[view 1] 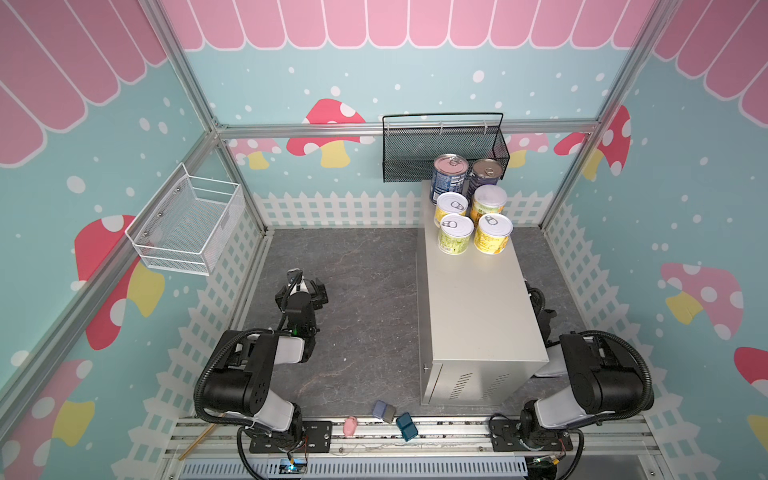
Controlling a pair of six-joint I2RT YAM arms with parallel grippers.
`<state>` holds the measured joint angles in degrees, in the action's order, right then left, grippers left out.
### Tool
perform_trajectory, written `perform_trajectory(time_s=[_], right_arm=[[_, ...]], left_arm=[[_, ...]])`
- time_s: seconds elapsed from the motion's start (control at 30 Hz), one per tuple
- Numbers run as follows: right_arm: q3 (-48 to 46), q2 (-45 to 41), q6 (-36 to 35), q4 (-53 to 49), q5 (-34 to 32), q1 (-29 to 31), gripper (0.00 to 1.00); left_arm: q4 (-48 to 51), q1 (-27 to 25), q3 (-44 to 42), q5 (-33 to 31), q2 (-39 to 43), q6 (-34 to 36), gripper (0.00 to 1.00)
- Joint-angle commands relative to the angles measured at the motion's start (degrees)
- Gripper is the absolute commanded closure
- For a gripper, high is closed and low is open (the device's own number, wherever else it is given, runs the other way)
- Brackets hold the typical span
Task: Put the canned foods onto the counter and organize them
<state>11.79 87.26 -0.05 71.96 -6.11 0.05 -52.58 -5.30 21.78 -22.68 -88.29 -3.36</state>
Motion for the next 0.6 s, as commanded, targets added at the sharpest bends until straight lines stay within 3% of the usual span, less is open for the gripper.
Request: perform_trajectory(time_s=[0.0, 0.57], right_arm=[[-0.5, 0.3, -1.4, 4.3, 3.4, 0.5, 0.01], [-1.0, 0.3, -2.1, 5.4, 3.5, 0.9, 0.00]], left_arm=[[-1.6, -0.1, -0.6, 0.3, -0.3, 1.0, 0.00], [-1.6, -0.1, -0.6, 0.5, -0.4, 1.1, 0.01]])
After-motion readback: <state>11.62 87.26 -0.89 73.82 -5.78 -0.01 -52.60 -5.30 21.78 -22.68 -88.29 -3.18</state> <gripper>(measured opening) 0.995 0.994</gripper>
